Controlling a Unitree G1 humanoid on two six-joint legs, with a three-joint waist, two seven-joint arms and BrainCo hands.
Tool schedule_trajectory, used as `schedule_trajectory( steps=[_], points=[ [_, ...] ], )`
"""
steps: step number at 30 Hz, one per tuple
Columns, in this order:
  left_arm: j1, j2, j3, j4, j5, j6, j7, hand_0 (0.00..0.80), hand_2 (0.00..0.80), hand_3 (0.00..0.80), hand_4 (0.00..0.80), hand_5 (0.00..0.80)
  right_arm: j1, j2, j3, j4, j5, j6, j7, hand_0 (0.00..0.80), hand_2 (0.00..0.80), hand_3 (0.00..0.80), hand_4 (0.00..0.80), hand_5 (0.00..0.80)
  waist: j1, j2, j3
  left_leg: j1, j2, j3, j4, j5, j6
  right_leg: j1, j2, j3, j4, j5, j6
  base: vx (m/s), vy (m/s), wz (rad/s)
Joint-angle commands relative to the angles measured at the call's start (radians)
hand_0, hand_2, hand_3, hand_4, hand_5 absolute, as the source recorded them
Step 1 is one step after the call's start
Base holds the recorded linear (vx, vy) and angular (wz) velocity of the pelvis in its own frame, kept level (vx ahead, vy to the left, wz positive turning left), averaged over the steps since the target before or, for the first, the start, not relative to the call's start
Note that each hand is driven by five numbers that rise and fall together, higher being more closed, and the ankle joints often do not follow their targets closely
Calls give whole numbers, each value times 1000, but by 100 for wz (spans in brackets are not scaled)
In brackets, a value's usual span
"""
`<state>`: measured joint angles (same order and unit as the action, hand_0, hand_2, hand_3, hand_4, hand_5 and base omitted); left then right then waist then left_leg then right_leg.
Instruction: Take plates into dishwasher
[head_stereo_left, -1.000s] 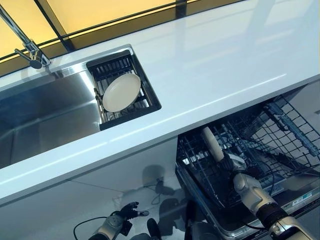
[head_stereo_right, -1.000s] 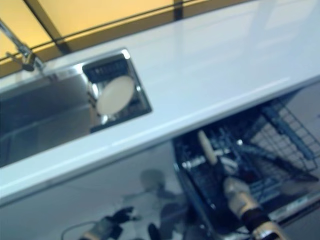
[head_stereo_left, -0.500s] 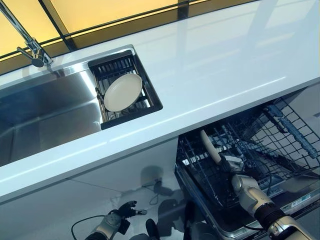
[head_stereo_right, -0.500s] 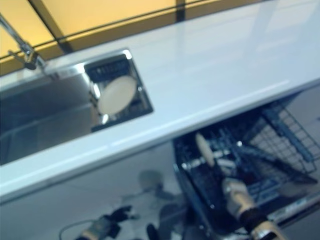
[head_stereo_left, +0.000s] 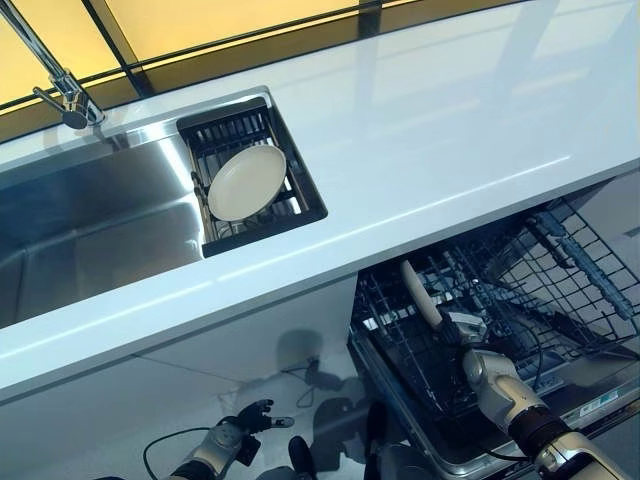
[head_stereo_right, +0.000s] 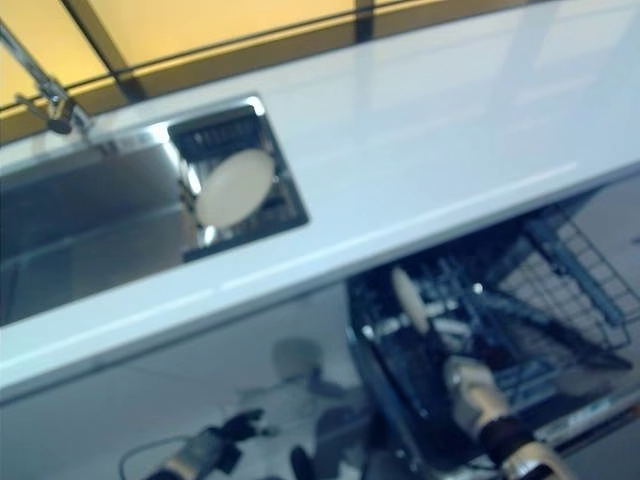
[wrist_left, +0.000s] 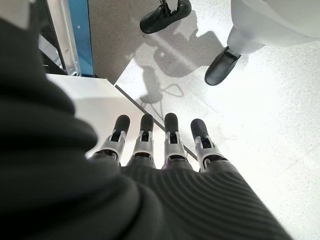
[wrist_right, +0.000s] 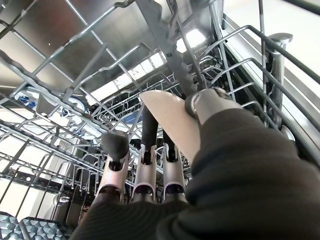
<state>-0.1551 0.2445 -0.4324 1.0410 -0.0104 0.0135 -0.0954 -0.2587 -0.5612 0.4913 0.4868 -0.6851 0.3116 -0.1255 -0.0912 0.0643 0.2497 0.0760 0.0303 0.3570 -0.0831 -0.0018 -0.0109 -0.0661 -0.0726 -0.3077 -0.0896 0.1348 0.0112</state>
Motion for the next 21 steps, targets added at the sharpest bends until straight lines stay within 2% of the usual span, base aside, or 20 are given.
schedule_trajectory(
  steps=[1,14,21],
  points=[
    [-46,21,-10,11,55,-6,-5,0,0,0,0,0,-33,27,48,35,5,33,0,0,0,0,0,0,13,-47,14,-50,17,7,-4,-22,-12,81,53,8,3,-163,29,0,0,0],
    [-42,19,-5,11,57,-3,-7,0,0,0,0,0,-18,35,28,30,36,34,-28,0,0,0,0,0,8,-45,11,-45,19,8,-4,-22,-12,84,55,14,3,-164,26,0,0,0],
    [-37,18,-4,4,50,0,-1,0,0,0,0,0,-11,25,3,-16,114,59,-56,0,0,0,0,0,2,-45,16,-42,19,11,-4,-24,-10,84,55,19,7,-165,25,0,0,0]
  ],
)
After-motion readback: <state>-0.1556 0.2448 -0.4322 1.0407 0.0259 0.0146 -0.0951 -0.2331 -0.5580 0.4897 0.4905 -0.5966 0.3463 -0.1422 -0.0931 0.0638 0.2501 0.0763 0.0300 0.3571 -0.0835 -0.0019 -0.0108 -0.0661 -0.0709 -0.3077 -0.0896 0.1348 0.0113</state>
